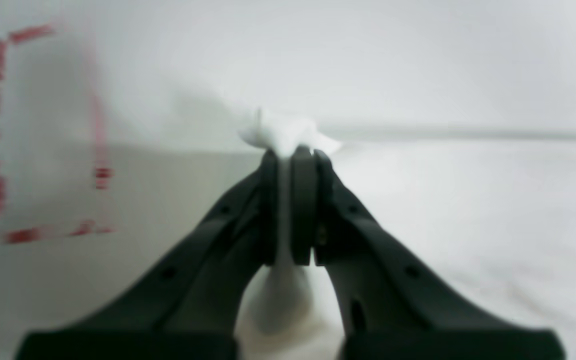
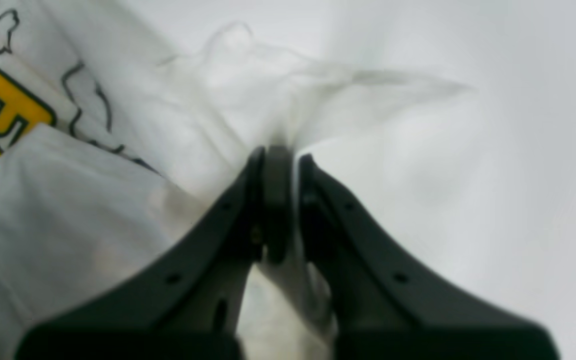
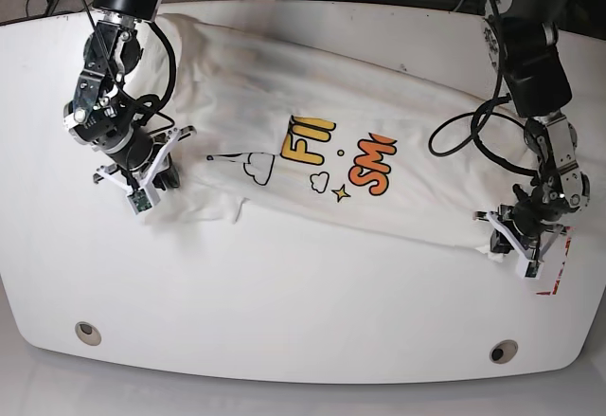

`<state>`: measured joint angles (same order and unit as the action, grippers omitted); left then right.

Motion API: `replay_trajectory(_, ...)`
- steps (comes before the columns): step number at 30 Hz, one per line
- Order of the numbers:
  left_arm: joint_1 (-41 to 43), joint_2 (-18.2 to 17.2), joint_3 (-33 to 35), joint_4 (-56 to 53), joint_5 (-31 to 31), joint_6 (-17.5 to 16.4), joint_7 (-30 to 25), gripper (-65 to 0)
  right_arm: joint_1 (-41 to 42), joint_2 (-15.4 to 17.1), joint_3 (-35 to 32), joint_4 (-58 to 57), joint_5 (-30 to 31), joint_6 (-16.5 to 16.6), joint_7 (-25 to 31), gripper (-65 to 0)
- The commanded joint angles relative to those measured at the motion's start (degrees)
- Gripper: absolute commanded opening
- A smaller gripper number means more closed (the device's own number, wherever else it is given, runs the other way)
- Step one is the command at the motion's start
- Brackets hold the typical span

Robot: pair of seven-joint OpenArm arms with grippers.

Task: Fold the T-shirt properly
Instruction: 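Fold the held edge over toward the collar with both grippers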

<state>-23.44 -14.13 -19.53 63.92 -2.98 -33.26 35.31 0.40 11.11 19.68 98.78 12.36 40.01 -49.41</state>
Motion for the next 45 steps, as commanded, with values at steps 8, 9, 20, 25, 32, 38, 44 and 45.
replay_trajectory(8,3.35,-0.86,-2.93,11.29,-0.40,-3.71,4.47,-65.0,-3.09,0.27,0.41,9.13,1.05,-0.01,-2.42,-65.0)
replay_trajectory(9,3.79,-0.95,-3.55,11.82,-0.40,-4.15,4.73,-65.0,-3.70,0.27,0.41,9.66,1.13,-0.01,-2.50,-65.0)
replay_trajectory(20,7.93,-1.30,-6.19,13.66,-0.40,-6.74,6.93,-65.0,-11.00,0.27,0.41,14.93,1.13,-0.01,-5.32,-65.0)
replay_trajectory(25,11.00,-2.09,-6.19,16.30,-0.40,-6.74,7.02,-65.0,-14.16,0.18,0.41,15.99,1.13,-0.01,-5.32,-65.0)
replay_trajectory(32,15.66,-2.09,-6.19,22.72,-0.40,-6.74,10.62,-65.0,-18.47,-0.17,0.49,16.43,1.13,-0.01,-5.32,-65.0)
replay_trajectory(38,19.71,-2.09,-6.19,29.49,-0.40,-6.74,16.16,-65.0,-21.46,-2.02,2.69,16.51,1.13,-0.01,-5.23,-65.0)
replay_trajectory(44,24.80,-2.18,-6.19,33.53,-0.31,-6.74,17.22,-65.0,-23.92,-3.77,3.39,16.43,1.13,-0.01,-5.23,-64.8)
replay_trajectory(45,25.33,-2.18,-6.19,33.71,-0.23,-6.74,17.22,-65.0,-24.27,-3.77,3.39,16.43,1.05,-0.01,-5.23,-64.8)
